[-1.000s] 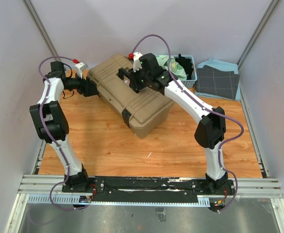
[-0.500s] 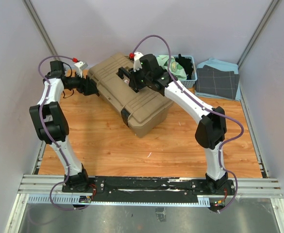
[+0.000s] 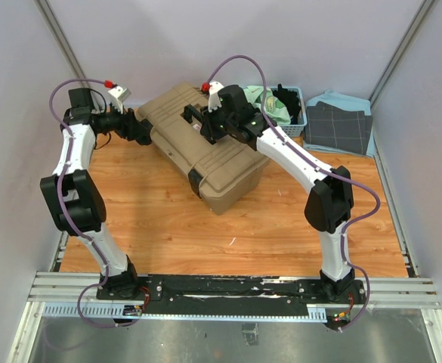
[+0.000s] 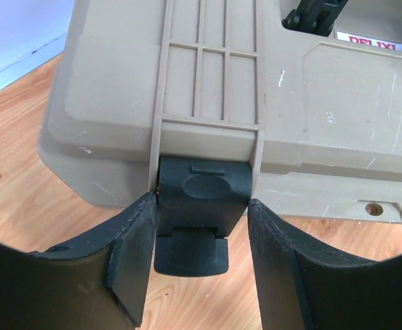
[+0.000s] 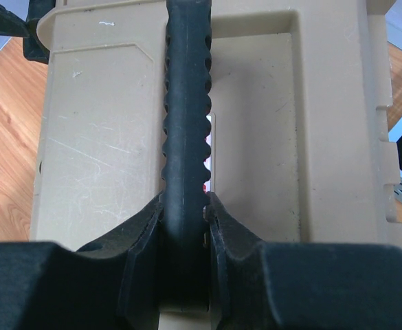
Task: Pack the tool kit
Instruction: Close the toolbox at the center of the board.
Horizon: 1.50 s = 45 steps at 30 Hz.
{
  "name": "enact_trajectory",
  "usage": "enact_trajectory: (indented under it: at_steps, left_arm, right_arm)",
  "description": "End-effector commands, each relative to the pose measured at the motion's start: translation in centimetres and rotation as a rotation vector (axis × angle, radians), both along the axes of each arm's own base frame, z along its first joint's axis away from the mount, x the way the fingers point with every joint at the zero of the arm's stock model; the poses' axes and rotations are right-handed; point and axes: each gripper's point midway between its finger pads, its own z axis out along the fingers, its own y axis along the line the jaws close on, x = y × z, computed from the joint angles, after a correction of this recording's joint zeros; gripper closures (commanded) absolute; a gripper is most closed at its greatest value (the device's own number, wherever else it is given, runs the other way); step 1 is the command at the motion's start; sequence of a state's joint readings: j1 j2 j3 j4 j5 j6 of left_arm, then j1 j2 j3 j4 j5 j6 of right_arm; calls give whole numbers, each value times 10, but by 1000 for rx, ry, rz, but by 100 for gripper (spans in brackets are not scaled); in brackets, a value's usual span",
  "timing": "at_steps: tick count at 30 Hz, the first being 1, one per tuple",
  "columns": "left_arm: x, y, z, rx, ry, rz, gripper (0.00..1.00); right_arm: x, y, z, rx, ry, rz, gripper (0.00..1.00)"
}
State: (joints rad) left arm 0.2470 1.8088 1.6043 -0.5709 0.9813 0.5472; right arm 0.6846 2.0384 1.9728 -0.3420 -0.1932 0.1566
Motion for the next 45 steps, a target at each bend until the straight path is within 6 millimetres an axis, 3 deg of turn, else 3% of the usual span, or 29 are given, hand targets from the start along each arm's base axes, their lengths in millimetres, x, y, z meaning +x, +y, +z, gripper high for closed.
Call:
enact_trajectory:
  at_steps: [1, 17, 30, 45]
  left_arm:
    - [-23, -49, 44, -154, -47, -185, 100]
    - [-32, -61, -22, -160, 140, -126, 100]
    - [-13, -57, -42, -213, 225, 46, 100]
    - [-26, -61, -72, -264, 290, 102, 100]
  right_arm:
    - [-25, 22, -13, 28, 50, 112, 99]
    - [-26, 16, -14, 21, 53, 99, 99]
    - [-25, 14, -11, 22, 47, 84, 99]
    - [-24, 14, -10, 24, 46, 87, 99]
